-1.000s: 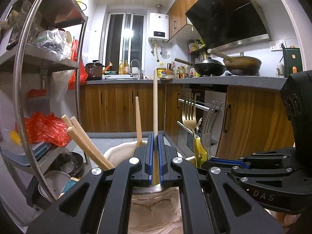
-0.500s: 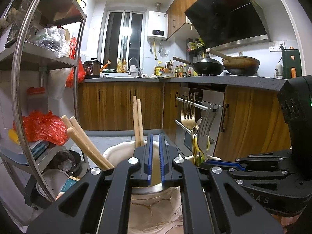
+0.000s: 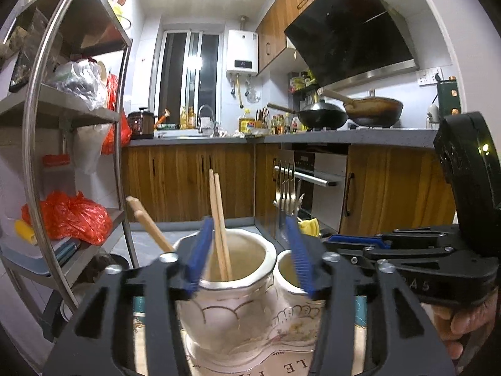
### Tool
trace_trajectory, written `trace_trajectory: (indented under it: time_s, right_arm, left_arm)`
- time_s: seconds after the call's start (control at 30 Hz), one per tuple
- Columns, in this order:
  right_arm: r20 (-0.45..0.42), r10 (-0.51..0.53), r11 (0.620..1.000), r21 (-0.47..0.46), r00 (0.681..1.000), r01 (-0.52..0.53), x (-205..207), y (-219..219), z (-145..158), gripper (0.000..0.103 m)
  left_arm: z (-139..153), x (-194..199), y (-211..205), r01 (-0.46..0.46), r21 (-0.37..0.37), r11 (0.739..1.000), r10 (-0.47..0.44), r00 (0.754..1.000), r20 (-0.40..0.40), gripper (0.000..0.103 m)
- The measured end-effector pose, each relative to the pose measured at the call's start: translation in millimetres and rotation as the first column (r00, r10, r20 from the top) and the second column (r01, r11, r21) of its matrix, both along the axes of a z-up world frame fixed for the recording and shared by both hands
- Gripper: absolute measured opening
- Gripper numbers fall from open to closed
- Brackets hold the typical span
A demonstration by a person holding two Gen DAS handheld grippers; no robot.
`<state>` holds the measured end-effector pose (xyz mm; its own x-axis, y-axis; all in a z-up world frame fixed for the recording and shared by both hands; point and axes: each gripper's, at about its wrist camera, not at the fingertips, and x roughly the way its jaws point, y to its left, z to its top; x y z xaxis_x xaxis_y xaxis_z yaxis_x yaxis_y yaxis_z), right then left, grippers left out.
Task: Organize utensils
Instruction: 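Withdraw both open tools back from the pot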
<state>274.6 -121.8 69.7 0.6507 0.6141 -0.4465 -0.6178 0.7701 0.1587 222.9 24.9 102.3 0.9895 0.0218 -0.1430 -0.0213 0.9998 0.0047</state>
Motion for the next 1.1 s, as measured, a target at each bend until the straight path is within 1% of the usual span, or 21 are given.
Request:
trace_trajectory:
  time_s: [0.03, 0.07, 0.1, 0.13, 0.17, 0.2, 0.23, 0.27, 0.33, 0.37, 0.4, 0.47, 0.5, 0.53, 0.57, 0.73, 0.9, 1.03, 1.1]
  right_arm:
    - [0.002, -0.001, 1.0, 0.007, 1.0, 0.001, -2, -3, 0, 0.027]
    - [0.009, -0.004, 1.0, 0.021, 1.0, 0.004, -7, -7, 0, 0.031]
    - [0.016, -0.008, 1.0, 0.027, 1.0, 0.007, -9, -9, 0, 0.033]
    - [0.026, -0.011, 0.999, 0.036, 1.0, 0.01, -14, -12, 0, 0.033]
    - [0.031, -0.017, 0.999, 0.041, 0.999, 0.015, -17, -13, 1, 0.034]
    - [0.038, -0.028, 0.998, 0.049, 0.999, 0.026, -20, -15, 0, 0.037]
    - [0.044, -0.039, 0.998, 0.058, 0.998, 0.036, -24, -18, -1, 0.047]
    - [0.051, -0.045, 0.997, 0.069, 0.998, 0.041, -26, -20, -1, 0.054]
    - [0.077, -0.059, 0.994, 0.095, 0.995, 0.051, -34, -25, -3, 0.072]
    - [0.089, -0.063, 0.994, 0.099, 0.994, 0.054, -38, -26, -5, 0.076]
    - [0.098, -0.071, 0.993, 0.098, 0.993, 0.061, -41, -27, -6, 0.078]
    - [0.097, -0.079, 0.992, 0.105, 0.992, 0.069, -44, -30, -9, 0.078]
    - [0.096, -0.085, 0.991, 0.113, 0.992, 0.074, -47, -31, -11, 0.081]
    - [0.1, -0.094, 0.99, 0.118, 0.99, 0.082, -49, -33, -13, 0.086]
    - [0.105, -0.098, 0.989, 0.121, 0.99, 0.085, -51, -35, -15, 0.088]
    - [0.136, -0.121, 0.986, 0.134, 0.983, 0.103, -60, -36, -22, 0.095]
    - [0.158, -0.136, 0.983, 0.142, 0.978, 0.114, -63, -33, -25, 0.096]
    - [0.183, -0.129, 0.986, 0.124, 0.974, 0.108, -67, -30, -27, 0.097]
    - [0.187, -0.128, 0.987, 0.119, 0.974, 0.107, -67, -29, -28, 0.097]
  left_arm:
    - [1, -5, 0, 0.0, 0.002, 1.0, 0.0, 1.0, 0.007, 0.061]
    - [2, -9, 1, 0.001, 0.0, 1.0, -0.001, 1.0, 0.01, 0.064]
    - [3, -13, 2, 0.003, -0.003, 1.0, -0.003, 1.0, 0.013, 0.068]
    - [4, -17, 2, 0.002, -0.005, 1.0, -0.001, 1.0, 0.016, 0.072]
    - [4, -22, 4, 0.0, -0.009, 1.0, 0.001, 1.0, 0.018, 0.075]
    - [4, -24, 5, -0.003, -0.011, 1.0, 0.003, 1.0, 0.019, 0.08]
    - [4, -29, 6, -0.009, -0.015, 1.0, 0.01, 1.0, 0.023, 0.085]
    - [4, -32, 8, -0.015, -0.018, 1.0, 0.015, 1.0, 0.026, 0.088]
    - [3, -41, 12, -0.032, -0.027, 0.999, 0.033, 0.999, 0.032, 0.098]
    - [3, -45, 13, -0.039, -0.03, 0.999, 0.04, 0.999, 0.034, 0.098]
    - [1, -49, 16, -0.047, -0.035, 0.998, 0.048, 0.998, 0.032, 0.098]
    - [-1, -53, 20, -0.053, -0.044, 0.998, 0.054, 0.998, 0.024, 0.098]
    - [-2, -55, 22, -0.058, -0.049, 0.997, 0.059, 0.998, 0.021, 0.098]
    - [-4, -56, 24, -0.062, -0.052, 0.997, 0.062, 0.998, 0.016, 0.098]
    - [-6, -57, 25, -0.068, -0.054, 0.996, 0.068, 0.998, 0.008, 0.098]
    - [-14, -62, 28, -0.096, -0.059, 0.994, 0.096, 0.995, -0.003, 0.098]
    - [-17, -61, 32, -0.108, -0.059, 0.992, 0.108, 0.994, -0.005, 0.098]
    - [-20, -60, 34, -0.137, -0.069, 0.988, 0.137, 0.991, -0.009, 0.098]
    - [-20, -58, 35, -0.137, -0.075, 0.988, 0.136, 0.991, -0.015, 0.098]
